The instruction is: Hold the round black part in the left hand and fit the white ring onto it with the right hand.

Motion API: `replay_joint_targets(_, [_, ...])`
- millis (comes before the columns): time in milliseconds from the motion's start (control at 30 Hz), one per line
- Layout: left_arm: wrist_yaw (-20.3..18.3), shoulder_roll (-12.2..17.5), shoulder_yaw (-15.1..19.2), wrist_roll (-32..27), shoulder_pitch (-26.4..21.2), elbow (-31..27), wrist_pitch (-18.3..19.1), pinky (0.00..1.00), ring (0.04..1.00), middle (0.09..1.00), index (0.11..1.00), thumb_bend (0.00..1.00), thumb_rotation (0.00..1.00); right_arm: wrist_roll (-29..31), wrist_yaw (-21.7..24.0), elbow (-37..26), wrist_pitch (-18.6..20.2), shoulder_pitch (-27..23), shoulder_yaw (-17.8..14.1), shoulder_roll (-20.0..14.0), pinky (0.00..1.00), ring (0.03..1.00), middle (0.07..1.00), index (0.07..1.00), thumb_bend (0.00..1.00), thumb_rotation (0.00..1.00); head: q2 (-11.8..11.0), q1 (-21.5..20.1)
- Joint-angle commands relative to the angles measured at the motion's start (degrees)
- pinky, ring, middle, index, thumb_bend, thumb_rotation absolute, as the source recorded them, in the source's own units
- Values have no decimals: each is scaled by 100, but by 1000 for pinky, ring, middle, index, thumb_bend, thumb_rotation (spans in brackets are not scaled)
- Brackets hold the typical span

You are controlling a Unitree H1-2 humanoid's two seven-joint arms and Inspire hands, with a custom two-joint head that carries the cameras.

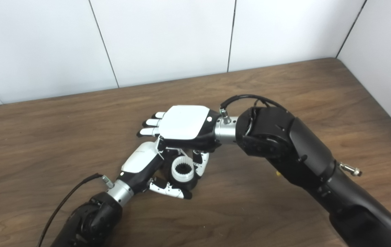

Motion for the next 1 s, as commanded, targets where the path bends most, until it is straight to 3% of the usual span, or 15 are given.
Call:
replay_joint_targets(0, [-89,-17,-32,62,6,-141,53,1000,915,873,477,514,47,-20,-129,-73,-99,-131,-30,14,1000,1000,982,481,517,127,6,-1])
replay_joint_targets(367, [-27,-33,-34,48,30,-112,0,1000,905,865,477,515,48,-140,-319,84,-239,-88,-32,38,1000,1000,973,481,517,125,-10,11])
replay_joint_targets(967, [27,-34,-57,70,52,-54,-78,1000,902,861,477,515,49,-199,-295,151,-111,-109,-59,59,1000,1000,979,482,518,125,-23,28])
